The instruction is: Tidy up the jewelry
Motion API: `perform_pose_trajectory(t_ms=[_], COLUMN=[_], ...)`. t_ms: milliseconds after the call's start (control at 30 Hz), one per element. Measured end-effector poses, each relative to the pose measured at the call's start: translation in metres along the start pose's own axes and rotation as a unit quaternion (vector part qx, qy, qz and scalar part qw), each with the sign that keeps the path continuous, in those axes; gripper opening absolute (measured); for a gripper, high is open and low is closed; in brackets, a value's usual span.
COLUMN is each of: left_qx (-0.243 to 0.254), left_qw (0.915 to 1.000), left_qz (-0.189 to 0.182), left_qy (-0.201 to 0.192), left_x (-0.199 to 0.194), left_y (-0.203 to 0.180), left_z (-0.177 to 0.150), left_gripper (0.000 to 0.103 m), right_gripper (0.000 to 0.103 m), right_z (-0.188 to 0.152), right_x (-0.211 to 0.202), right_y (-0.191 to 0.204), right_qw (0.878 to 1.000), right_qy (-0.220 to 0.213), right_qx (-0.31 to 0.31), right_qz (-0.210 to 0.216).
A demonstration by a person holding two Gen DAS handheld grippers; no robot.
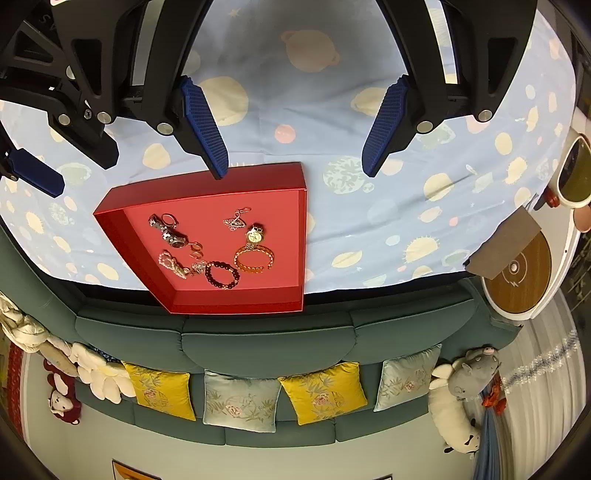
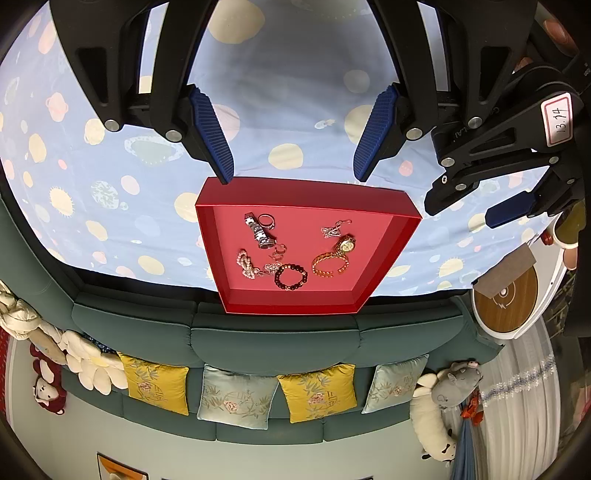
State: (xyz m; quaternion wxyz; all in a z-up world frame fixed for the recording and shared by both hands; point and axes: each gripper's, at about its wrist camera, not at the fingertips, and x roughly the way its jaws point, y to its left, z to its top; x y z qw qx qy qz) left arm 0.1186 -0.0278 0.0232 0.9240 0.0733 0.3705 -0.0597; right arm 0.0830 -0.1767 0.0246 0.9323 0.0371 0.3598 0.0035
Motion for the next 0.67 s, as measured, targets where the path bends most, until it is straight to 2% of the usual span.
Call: perform_pose_trajectory(t_ms=[267, 500, 667], left_qx=[0.004, 0.002, 0.000], left_qw=[0.9998, 1.0000, 1.0000], left_qz=[0.014, 0.006, 0.001], left_qy=[-0.016, 0.003, 0.004], left_x=[-0.0031, 0.0021, 0.0039], left_y=[-0.0034, -0.0043, -0.0038], left_z=[-0.0022, -0.0016, -0.0031], left_gripper=[0.072, 0.072, 0.072], right_gripper=[0.065, 0.065, 0.071], right_z=[-0.0016, -0.0041, -0.0061], right_x=[0.0001, 0.0012, 0.0008], right_y=[0.0010, 0.0014, 0.0009], right_qw=[1.000, 1.000, 1.000], right_qy=[0.002, 0.002, -0.002], right_qx=[0.002, 0.000, 0.003], right_qz=[-0.004, -0.015, -0.027])
